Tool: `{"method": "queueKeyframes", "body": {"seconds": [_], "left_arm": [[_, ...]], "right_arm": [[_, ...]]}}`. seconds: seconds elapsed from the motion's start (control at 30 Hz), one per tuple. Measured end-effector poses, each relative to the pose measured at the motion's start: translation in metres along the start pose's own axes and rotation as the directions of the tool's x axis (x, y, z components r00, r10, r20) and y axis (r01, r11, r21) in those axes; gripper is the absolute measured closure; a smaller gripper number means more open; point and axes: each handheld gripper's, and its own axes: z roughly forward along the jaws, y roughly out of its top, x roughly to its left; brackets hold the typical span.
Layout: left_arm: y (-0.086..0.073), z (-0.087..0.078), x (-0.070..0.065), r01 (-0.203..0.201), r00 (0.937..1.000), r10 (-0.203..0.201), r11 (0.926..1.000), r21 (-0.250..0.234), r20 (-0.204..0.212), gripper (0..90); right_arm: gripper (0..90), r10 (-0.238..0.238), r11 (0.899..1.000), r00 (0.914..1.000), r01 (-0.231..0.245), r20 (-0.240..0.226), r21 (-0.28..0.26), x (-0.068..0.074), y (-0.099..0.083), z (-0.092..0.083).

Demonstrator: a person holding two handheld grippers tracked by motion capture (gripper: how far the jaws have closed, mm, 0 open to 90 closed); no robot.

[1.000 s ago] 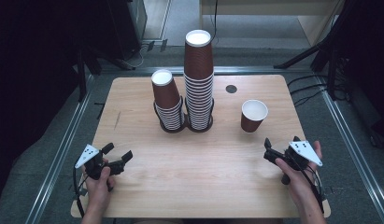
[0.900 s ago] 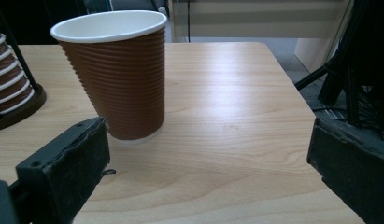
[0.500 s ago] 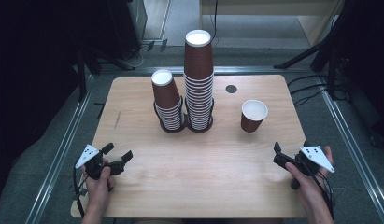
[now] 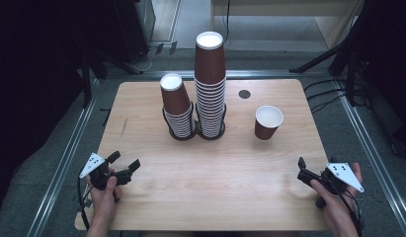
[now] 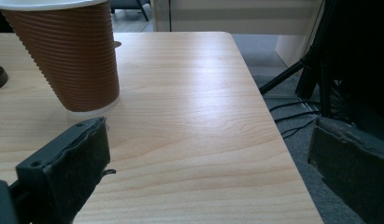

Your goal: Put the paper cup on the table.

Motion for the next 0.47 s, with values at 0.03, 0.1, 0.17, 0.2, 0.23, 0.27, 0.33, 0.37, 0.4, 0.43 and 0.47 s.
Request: {"method": "queueKeyframes", "body": {"seconds": [0.03, 0.1, 0.17, 0.2, 0.23, 0.27, 0.33, 0.37, 0.4, 0.43, 0.47], "left_arm": [[0.0000, 0.0001, 0.0000, 0.000, 1.0000, 0.000, 1.0000, 0.000, 0.000, 0.0], [0.0002, 0.0007, 0.0003, -0.001, 1.0000, 0.001, 1.0000, 0.001, 0.000, 0.0], [0.0006, 0.0012, 0.0009, 0.002, 1.0000, -0.002, 1.0000, 0.003, 0.003, 0.0], [0.0007, 0.0013, 0.0012, 0.003, 1.0000, -0.003, 1.0000, 0.004, 0.003, 0.0], [0.0008, 0.0014, 0.0014, 0.004, 1.0000, -0.004, 1.0000, 0.005, 0.004, 0.0], [0.0008, 0.0015, 0.0015, 0.004, 1.0000, -0.004, 1.0000, 0.005, 0.005, 0.0], [0.0008, 0.0016, 0.0014, 0.003, 1.0000, -0.003, 1.0000, 0.006, 0.006, 0.0], [0.0009, 0.0017, 0.0015, 0.004, 1.0000, -0.004, 1.0000, 0.006, 0.007, 0.0], [0.0010, 0.0019, 0.0017, 0.002, 1.0000, -0.003, 1.0000, 0.006, 0.007, 0.0], [0.0011, 0.0023, 0.0017, 0.003, 1.0000, -0.003, 1.0000, 0.006, 0.007, 0.0], [0.0013, 0.0026, 0.0018, 0.002, 1.0000, -0.002, 1.0000, 0.007, 0.008, 0.0]], "right_arm": [[0.0, -0.003, 1.000, 1.0000, 0.003, 0.001, -0.002, -0.0005, -0.0003, -0.0011], [0.0, -0.001, 1.000, 1.0000, 0.001, 0.006, -0.003, -0.0012, -0.0006, -0.0028], [0.0, 0.000, 1.000, 0.9999, 0.000, 0.012, -0.007, -0.0019, -0.0009, -0.0038], [0.0, 0.000, 1.000, 0.9999, 0.001, 0.014, -0.007, -0.0023, -0.0011, -0.0038], [0.0, -0.004, 1.000, 0.9999, 0.004, 0.016, -0.009, -0.0030, -0.0013, -0.0033], [0.0, -0.007, 1.000, 0.9998, 0.007, 0.020, -0.008, -0.0037, -0.0015, -0.0028], [0.0, 0.002, 1.000, 0.9998, -0.002, 0.020, -0.006, -0.0040, -0.0015, -0.0022], [0.0, 0.004, 1.000, 0.9999, -0.004, 0.017, -0.007, -0.0038, -0.0015, -0.0024], [0.0, 0.000, 1.000, 0.9999, 0.000, 0.014, -0.009, -0.0036, -0.0015, -0.0028], [0.0, 0.006, 1.000, 0.9999, -0.005, 0.009, -0.010, -0.0029, -0.0014, -0.0031], [0.0, 0.010, 1.000, 0.9999, -0.010, 0.007, -0.011, -0.0024, -0.0011, -0.0035]]}}
